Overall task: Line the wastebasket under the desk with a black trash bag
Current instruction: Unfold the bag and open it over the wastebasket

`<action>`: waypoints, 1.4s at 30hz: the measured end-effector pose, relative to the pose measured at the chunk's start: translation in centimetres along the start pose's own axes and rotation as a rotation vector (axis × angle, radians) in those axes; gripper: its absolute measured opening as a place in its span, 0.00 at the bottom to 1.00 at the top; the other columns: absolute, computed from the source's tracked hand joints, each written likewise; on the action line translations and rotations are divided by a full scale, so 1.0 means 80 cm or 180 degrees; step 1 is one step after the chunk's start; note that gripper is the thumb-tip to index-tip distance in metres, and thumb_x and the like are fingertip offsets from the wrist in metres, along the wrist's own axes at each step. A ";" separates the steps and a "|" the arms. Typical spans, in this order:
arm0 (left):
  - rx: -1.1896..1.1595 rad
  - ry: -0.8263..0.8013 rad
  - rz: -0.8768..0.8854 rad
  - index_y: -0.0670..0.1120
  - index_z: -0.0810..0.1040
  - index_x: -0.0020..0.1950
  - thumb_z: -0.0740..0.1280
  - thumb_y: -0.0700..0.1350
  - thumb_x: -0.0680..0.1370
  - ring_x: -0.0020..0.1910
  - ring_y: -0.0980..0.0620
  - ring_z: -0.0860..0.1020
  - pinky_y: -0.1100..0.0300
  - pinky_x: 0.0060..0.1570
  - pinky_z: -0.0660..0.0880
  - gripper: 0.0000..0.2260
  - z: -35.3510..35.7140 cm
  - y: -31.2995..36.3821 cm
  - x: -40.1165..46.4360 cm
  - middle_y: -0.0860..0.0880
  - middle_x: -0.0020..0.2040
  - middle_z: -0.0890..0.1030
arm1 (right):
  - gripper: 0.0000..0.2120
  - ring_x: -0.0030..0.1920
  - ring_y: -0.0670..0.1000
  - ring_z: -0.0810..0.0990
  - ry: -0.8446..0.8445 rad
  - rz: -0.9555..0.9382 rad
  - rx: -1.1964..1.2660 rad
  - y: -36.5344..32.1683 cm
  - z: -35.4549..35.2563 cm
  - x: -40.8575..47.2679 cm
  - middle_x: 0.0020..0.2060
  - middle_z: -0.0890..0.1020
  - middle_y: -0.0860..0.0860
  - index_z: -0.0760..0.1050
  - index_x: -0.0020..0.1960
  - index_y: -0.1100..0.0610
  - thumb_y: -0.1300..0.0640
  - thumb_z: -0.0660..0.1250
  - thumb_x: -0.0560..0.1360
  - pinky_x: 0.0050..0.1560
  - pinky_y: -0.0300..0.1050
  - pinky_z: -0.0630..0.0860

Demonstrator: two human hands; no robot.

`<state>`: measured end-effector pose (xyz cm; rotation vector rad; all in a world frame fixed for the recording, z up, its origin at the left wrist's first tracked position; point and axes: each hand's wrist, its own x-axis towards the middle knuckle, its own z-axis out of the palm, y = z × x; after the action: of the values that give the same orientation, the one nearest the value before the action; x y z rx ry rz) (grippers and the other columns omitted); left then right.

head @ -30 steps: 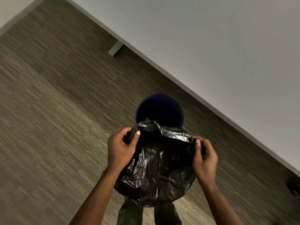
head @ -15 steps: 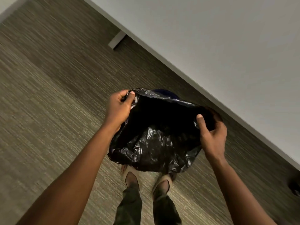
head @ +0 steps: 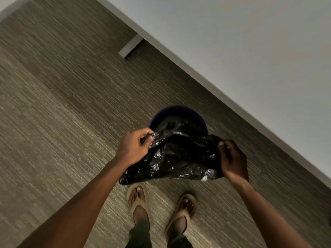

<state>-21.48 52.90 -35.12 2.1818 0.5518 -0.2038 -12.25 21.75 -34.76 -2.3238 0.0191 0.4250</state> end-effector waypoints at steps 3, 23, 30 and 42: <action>-0.0089 -0.0298 -0.0173 0.50 0.84 0.58 0.72 0.44 0.80 0.53 0.53 0.85 0.52 0.55 0.82 0.08 0.018 -0.024 -0.006 0.55 0.50 0.86 | 0.06 0.41 0.35 0.80 -0.0110 -0.0093 -0.0167 0.032 0.012 0.001 0.41 0.83 0.47 0.78 0.51 0.51 0.54 0.63 0.84 0.40 0.29 0.72; -0.1943 -0.0625 -0.1102 0.46 0.85 0.43 0.72 0.41 0.79 0.31 0.56 0.82 0.64 0.33 0.77 0.05 0.057 -0.091 0.210 0.52 0.33 0.85 | 0.15 0.49 0.62 0.82 0.0189 -0.0145 -0.0504 0.071 0.116 0.224 0.49 0.85 0.62 0.82 0.56 0.61 0.50 0.64 0.83 0.44 0.45 0.68; -0.1818 -0.0395 -0.1186 0.43 0.85 0.43 0.71 0.40 0.78 0.29 0.54 0.81 0.64 0.31 0.76 0.05 0.075 -0.120 0.239 0.48 0.32 0.83 | 0.15 0.44 0.57 0.79 0.0198 -0.0041 -0.0602 0.084 0.138 0.260 0.49 0.85 0.61 0.82 0.57 0.59 0.49 0.63 0.84 0.43 0.44 0.68; -0.1781 0.0275 -0.1673 0.40 0.86 0.46 0.72 0.44 0.78 0.32 0.50 0.80 0.66 0.26 0.75 0.07 0.116 -0.141 0.283 0.46 0.35 0.83 | 0.15 0.50 0.62 0.85 0.0219 0.0370 -0.0719 0.096 0.162 0.307 0.48 0.87 0.59 0.86 0.52 0.57 0.46 0.68 0.80 0.44 0.44 0.72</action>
<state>-6.03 58.86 -56.41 1.4798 1.0847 -0.2033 6.05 28.05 -56.15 -2.5680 0.1470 0.4235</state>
